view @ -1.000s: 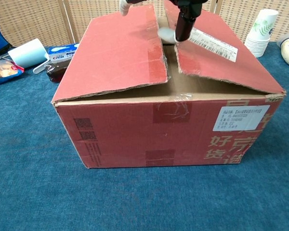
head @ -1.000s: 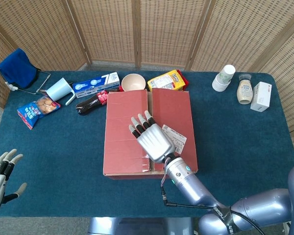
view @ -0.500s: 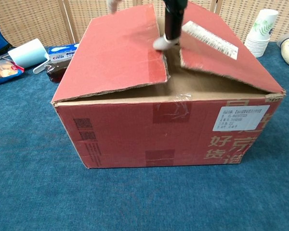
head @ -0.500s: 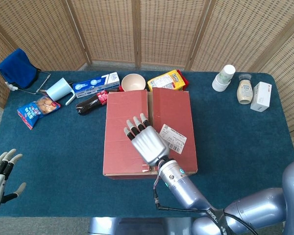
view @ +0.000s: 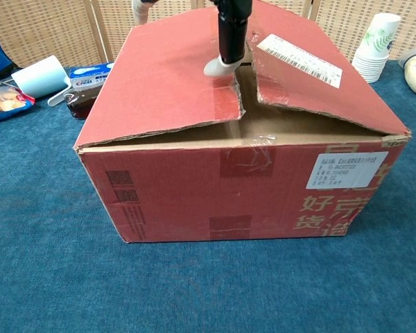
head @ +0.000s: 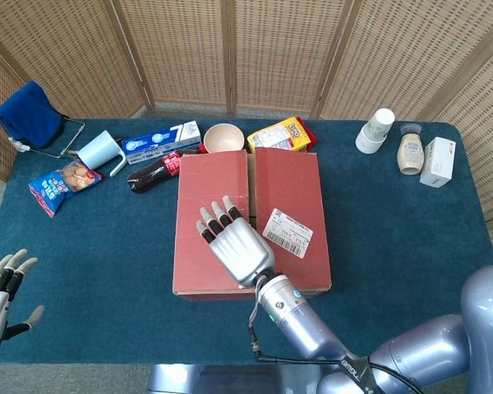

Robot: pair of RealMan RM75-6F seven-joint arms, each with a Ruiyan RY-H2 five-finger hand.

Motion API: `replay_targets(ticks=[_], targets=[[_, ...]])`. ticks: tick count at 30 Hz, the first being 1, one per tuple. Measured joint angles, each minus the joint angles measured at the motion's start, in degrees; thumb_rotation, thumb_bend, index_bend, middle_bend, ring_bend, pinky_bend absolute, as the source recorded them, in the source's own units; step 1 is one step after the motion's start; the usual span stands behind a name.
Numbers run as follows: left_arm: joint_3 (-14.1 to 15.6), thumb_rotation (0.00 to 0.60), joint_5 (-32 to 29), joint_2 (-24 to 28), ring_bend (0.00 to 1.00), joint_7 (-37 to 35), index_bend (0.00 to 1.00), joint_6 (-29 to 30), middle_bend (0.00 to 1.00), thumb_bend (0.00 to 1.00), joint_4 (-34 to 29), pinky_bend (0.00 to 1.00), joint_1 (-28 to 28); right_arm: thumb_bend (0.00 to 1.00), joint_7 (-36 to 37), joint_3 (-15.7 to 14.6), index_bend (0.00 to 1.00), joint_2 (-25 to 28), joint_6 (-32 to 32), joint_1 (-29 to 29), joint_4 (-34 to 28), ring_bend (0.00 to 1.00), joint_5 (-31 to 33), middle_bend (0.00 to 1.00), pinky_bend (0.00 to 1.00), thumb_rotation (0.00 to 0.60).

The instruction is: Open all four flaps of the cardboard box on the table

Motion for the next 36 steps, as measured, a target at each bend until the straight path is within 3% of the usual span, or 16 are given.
replay_targets(ticks=[20, 36], targets=[[0.30, 0.600, 0.60, 0.25, 0.00, -0.93, 0.13, 0.01, 0.00, 0.20, -0.10, 0.11, -0.06, 0.39, -5.96, -4.45, 0.00, -4.37, 4.78, 1.56, 2.62, 0.00, 0.11, 0.00, 0.00, 0.600], [0.47, 0.600, 0.86, 0.22, 0.00, -0.63, 0.13, 0.17, 0.00, 0.20, -0.27, 0.11, 0.02, 0.62, -10.20, -6.22, 0.00, -3.38, 7.03, 1.27, 1.59, 0.00, 1.52, 0.00, 0.00, 0.600]])
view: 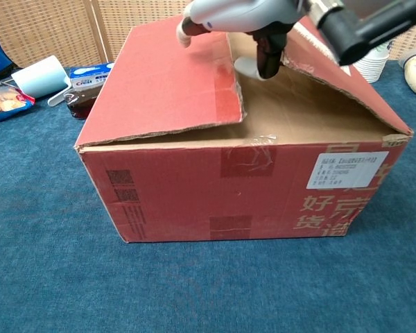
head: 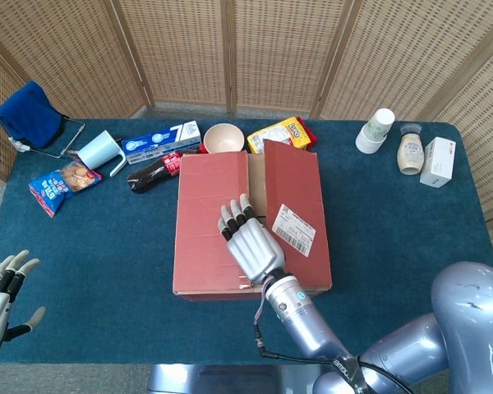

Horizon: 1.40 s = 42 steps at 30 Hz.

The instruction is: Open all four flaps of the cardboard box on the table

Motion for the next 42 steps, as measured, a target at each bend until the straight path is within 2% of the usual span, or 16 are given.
replay_targets(ticks=[7, 12, 33, 42], targets=[[0.07, 0.600, 0.10, -0.06, 0.00, 0.16, 0.13, -0.10, 0.00, 0.20, -0.03, 0.11, -0.05, 0.79, -1.19, -0.68, 0.00, 1.26, 1.16, -0.49, -0.07, 0.00, 0.29, 0.00, 0.00, 0.600], [0.10, 0.600, 0.10, -0.09, 0.00, 0.22, 0.13, -0.15, 0.00, 0.20, -0.04, 0.11, -0.06, 0.85, -2.60, -1.26, 0.00, 1.85, 2.49, -0.76, -0.02, 0.00, 0.39, 0.00, 0.00, 0.600], [0.16, 0.600, -0.23, -0.27, 0.00, 0.44, 0.13, -0.80, 0.00, 0.20, 0.04, 0.11, -0.29, 0.84, -7.16, -1.20, 0.00, 6.23, 5.97, -1.85, -1.05, 0.00, 5.05, 0.00, 0.00, 0.600], [0.14, 0.600, -0.45, -0.25, 0.00, 0.23, 0.13, -1.16, 0.00, 0.20, 0.12, 0.11, -0.45, 0.83, -8.98, -1.39, 0.00, 10.29, 7.00, -2.23, -2.58, 0.00, 5.04, 0.00, 0.00, 0.600]])
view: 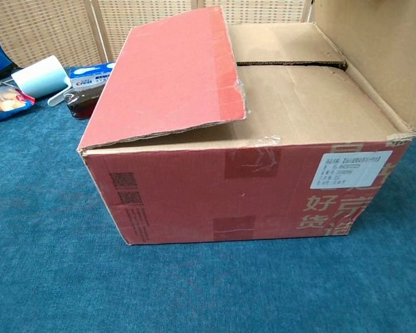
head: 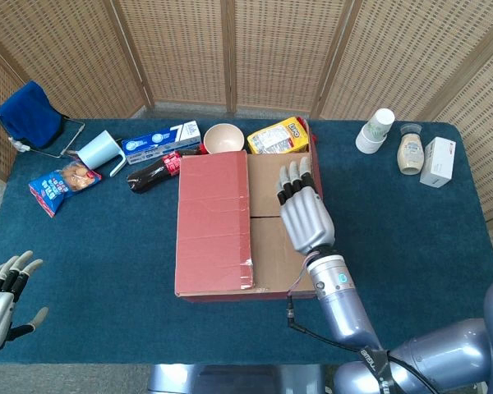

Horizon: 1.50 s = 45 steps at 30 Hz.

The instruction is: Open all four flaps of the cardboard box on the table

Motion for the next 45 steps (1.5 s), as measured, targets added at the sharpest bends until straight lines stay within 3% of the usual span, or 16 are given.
replay_targets(ticks=[12, 27, 45], targets=[[0.05, 0.600, -0.11, -0.11, 0.00, 0.12, 0.13, -0.37, 0.00, 0.20, -0.01, 0.11, -0.15, 0.82, -2.37, -1.95, 0.00, 1.46, 0.57, -1.41, 2.04, 0.00, 0.24, 0.00, 0.00, 0.600], [0.07, 0.600, -0.26, -0.14, 0.00, 0.13, 0.13, -0.60, 0.00, 0.20, 0.11, 0.11, -0.29, 0.82, -4.83, -1.76, 0.00, 2.51, 2.46, -2.66, 2.03, 0.00, 2.53, 0.00, 0.00, 0.600], [0.01, 0.600, -0.46, -0.14, 0.00, 0.13, 0.13, -0.51, 0.00, 0.20, 0.13, 0.11, -0.25, 0.82, -5.52, -5.23, 0.04, -0.01, -1.91, -5.57, 6.70, 0.00, 0.87, 0.00, 0.00, 0.600]])
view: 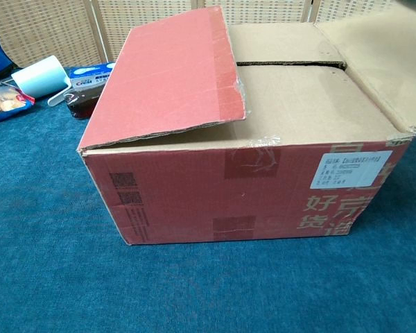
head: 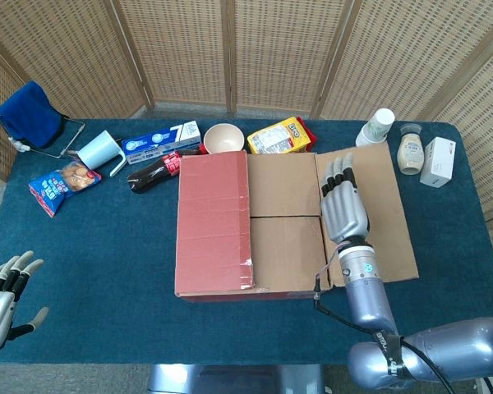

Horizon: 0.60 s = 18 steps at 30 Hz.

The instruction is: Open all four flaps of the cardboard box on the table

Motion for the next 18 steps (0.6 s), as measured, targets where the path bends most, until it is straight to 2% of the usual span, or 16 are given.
replay_targets(ticks=[6, 12, 14, 17, 18], targets=[[-0.07, 0.600, -0.11, 0.00, 0.00, -0.08, 0.13, 0.05, 0.00, 0.20, 0.00, 0.11, 0.02, 0.80, 2.16, -2.12, 0.02, -0.34, -3.74, -1.92, 1.77, 0.00, -4.00, 0.00, 0.00, 0.600], [-0.14, 0.600, 0.11, -0.01, 0.00, -0.27, 0.13, 0.30, 0.00, 0.20, 0.05, 0.11, 0.01, 0.77, 6.83, -3.31, 0.02, 0.11, -5.69, -4.24, 3.71, 0.00, -11.25, 0.00, 0.02, 0.600], [-0.17, 0.600, 0.40, -0.01, 0.00, -0.53, 0.13, 0.54, 0.00, 0.20, 0.09, 0.12, 0.00, 0.68, 9.88, -3.52, 0.01, 0.56, -6.32, -5.44, 4.31, 0.00, -14.32, 0.00, 0.04, 0.600], [-0.32, 0.600, 1.26, 0.02, 0.00, -1.15, 0.13, 1.48, 0.00, 0.20, 0.12, 0.14, 0.00, 0.41, 14.74, -3.86, 0.00, 1.39, -6.93, -7.59, 5.28, 0.00, -19.75, 0.00, 0.07, 0.600], [-0.40, 0.600, 1.73, 0.02, 0.00, -1.43, 0.13, 1.99, 0.00, 0.20, 0.14, 0.14, 0.00, 0.28, 16.35, -3.99, 0.00, 1.65, -6.90, -8.43, 5.62, 0.00, -21.65, 0.00, 0.07, 0.600]])
